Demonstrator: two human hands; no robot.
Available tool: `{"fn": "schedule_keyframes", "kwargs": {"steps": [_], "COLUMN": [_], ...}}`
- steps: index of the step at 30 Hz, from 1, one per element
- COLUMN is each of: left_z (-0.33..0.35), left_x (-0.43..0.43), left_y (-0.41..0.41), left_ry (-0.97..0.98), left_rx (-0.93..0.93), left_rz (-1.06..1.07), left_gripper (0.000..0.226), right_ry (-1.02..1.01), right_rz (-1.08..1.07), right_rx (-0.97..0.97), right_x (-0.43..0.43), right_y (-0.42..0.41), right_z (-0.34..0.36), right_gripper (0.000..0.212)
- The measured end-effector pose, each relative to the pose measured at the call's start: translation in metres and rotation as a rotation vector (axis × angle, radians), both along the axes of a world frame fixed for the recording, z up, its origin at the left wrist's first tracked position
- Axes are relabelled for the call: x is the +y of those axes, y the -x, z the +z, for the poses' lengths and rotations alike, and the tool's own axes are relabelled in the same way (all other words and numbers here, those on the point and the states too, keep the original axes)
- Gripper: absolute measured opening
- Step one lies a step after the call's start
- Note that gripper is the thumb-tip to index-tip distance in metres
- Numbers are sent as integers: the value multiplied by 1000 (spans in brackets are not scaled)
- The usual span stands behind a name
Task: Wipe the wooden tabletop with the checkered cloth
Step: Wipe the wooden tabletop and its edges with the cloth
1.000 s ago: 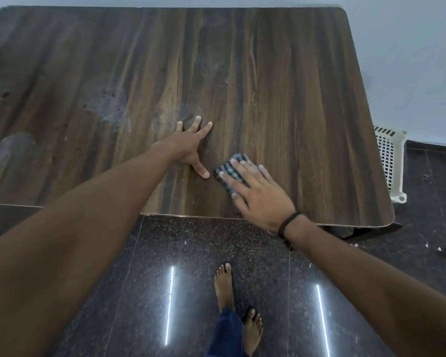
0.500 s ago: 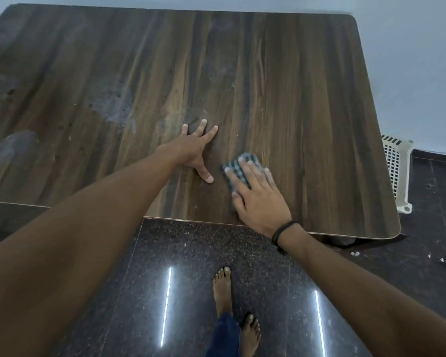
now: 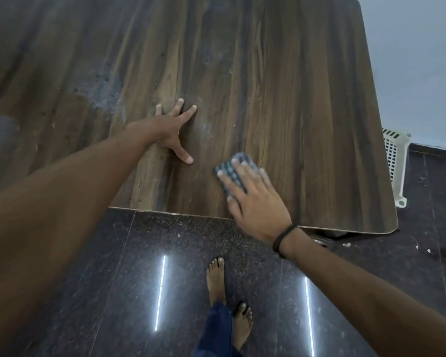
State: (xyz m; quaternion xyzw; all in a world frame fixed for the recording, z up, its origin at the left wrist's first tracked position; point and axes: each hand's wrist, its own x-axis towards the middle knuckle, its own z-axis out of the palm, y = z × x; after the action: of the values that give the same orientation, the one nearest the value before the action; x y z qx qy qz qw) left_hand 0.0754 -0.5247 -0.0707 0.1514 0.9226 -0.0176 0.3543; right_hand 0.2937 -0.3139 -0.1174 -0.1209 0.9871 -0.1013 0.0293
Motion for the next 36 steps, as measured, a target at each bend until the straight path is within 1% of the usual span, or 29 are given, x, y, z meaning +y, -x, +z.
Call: {"fn": "schedule_keyframes", "kwargs": {"steps": [1,2,3,5,6,7,8,9,10,11,13,14,15,17,18,19,20,21,22,23,24,27,28,29,31,32,33,35,36], "left_z": [1,0,0,0,0,0,-1,-1,-2,-2,0,0,0,-1,-1,-1,-1,-1,0,0,0,-1,-1,0,5,8,9,9,8], "left_x": [0,1,0,0,-1,-1,0,0,0,0,1,2,2,0,0,0,0,0,1,1,1,1,2,4,9,11,13,11,10], "left_y": [-1,-1,-1,-1,-1,-1,-1,0,0,-1,-1,-1,-1,0,0,0,-1,-2,-1,-1,0,2,2,2,11,18,28,50,59], "left_ry": [-11,-19,-20,-21,-26,-28,-28,-29,-30,-29,-17,-16,-20,-21,-21,-21,-17,-10,-5,-6,-10,6,23,40,43,31,24,19,17], "left_rx": [-3,-3,-1,-9,-9,-9,-13,-17,-17,-17,-29,-36,-36,-34,-31,-29,-29,-36,-46,-50,-48,-55,-56,-59,-55,-37,-18,-11,-18], "left_rz": [4,7,12,18,18,17,16,18,24,31,41,43,40,31,29,27,28,31,34,32,26,13,5,-1,0,4,6,20,29], "left_gripper": [153,152,152,152,152,152,153,152,152,152,152,152,152,153,153,152,152,152,153,153,154,155,154,153,151,150,151,156,158], "right_ry": [-4,-2,-11,14,27,31,27,16,18,20,49,69,61,17,9,10,9,27,52,64,52,25,23,36,80,75,56,10,-6], "right_rz": [111,127,28,-259,-286,-183,-25,93,125,46,-278,-375,-356,-75,37,52,-40,-193,-323,-386,-351,-68,-84,-180,-408,-407,-305,2,76], "right_rx": [-2,1,22,9,-6,-25,-26,-28,-9,10,17,4,-8,-9,-5,5,29,26,-12,-40,-25,12,22,35,-30,-32,-12,-4,1], "right_x": [6,16,25,19,6,-12,-20,-15,-3,9,20,15,2,-17,-9,4,18,27,28,21,6,-3,6,16,17,9,-4,-3,9], "right_y": [-11,-9,1,8,2,-11,-24,-27,-17,5,46,54,52,32,31,44,66,87,102,106,100,74,87,109,138,140,132,112,115], "right_z": [0,2,2,4,3,2,1,0,2,3,5,5,4,-1,-1,2,2,4,7,7,6,2,5,3,8,7,4,-2,0], "right_gripper": [58,58,58,59,59,59,58,57,56,56,58,60,60,59,59,59,60,60,61,61,61,59,59,59,59,60,60,59,59]}}
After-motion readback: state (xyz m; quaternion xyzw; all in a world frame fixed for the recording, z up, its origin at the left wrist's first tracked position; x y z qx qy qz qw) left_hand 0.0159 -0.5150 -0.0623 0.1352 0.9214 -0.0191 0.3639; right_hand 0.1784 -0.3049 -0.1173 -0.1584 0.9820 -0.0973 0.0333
